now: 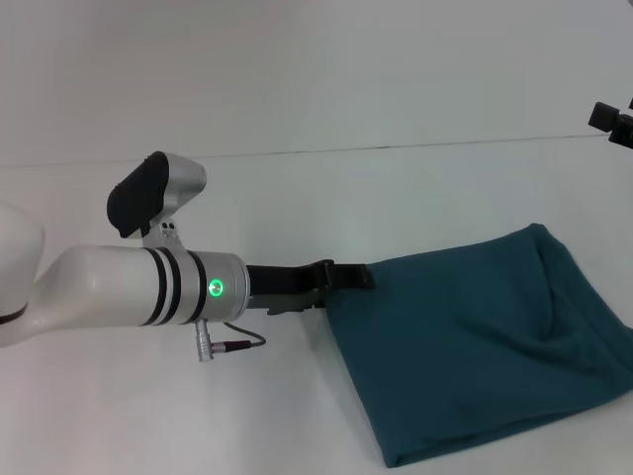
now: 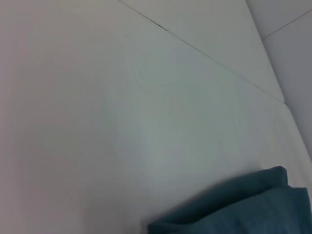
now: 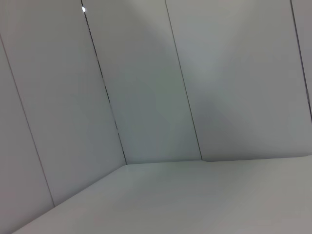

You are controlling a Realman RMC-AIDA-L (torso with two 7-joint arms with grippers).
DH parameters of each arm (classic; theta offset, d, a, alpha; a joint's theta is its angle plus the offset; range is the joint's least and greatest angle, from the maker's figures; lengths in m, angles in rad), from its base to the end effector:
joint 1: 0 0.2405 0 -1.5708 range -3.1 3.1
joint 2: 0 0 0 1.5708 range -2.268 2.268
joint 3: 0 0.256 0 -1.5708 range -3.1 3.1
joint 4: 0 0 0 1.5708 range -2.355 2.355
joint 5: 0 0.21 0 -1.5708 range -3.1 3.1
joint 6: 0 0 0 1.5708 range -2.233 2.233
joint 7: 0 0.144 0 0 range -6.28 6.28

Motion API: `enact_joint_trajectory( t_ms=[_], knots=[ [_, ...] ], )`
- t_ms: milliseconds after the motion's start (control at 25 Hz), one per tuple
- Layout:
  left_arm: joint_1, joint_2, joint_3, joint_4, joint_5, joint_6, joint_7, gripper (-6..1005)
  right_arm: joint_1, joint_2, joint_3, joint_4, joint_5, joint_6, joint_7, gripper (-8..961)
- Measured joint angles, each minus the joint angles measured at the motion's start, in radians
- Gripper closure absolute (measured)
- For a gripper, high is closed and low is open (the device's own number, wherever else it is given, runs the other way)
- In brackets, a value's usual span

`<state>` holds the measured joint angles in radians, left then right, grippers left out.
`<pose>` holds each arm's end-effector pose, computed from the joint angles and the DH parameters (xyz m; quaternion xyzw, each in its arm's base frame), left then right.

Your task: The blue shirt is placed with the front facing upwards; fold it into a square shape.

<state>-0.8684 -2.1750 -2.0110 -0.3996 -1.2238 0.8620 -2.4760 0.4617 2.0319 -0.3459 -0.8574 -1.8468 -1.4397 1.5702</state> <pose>-0.1802 0.3982 -0.1192 -0.7602 -0.6197 -0.1602 0.1116 0.3058 0.3524 0.1295 -0.8074 0.3004 0.3359 0.3808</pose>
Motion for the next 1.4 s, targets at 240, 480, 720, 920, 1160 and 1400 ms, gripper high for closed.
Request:
enact_joint_trajectory(
  t_ms=[240, 480, 720, 920, 1160, 1400],
  knots=[
    [-0.009, 0.000, 0.006, 0.021, -0.015, 0.000, 0.003, 242, 0.000, 0.001, 0.006, 0.000, 0.000, -0.003, -0.009, 27],
    [-0.020, 0.000, 0.043, 0.024, -0.016, -0.002, 0.004, 434, 0.000, 0.003, 0.003, 0.000, 0.000, 0.000, -0.022, 27],
    [-0.015, 0.000, 0.043, 0.017, -0.017, -0.007, 0.003, 620, 0.000, 0.006, 0.003, 0.000, 0.000, 0.002, -0.028, 28],
    [-0.013, 0.002, 0.043, 0.013, -0.017, -0.010, 0.004, 810, 0.000, 0.011, 0.007, 0.001, 0.000, 0.003, -0.034, 28],
    [-0.008, 0.004, 0.043, 0.010, -0.017, -0.011, 0.014, 928, 0.001, 0.013, 0.007, 0.002, 0.000, 0.004, -0.036, 28],
    [0.038, 0.010, 0.037, -0.036, -0.010, -0.020, 0.014, 935, 0.001, 0.013, 0.007, 0.001, 0.000, 0.005, -0.036, 28]
  ],
)
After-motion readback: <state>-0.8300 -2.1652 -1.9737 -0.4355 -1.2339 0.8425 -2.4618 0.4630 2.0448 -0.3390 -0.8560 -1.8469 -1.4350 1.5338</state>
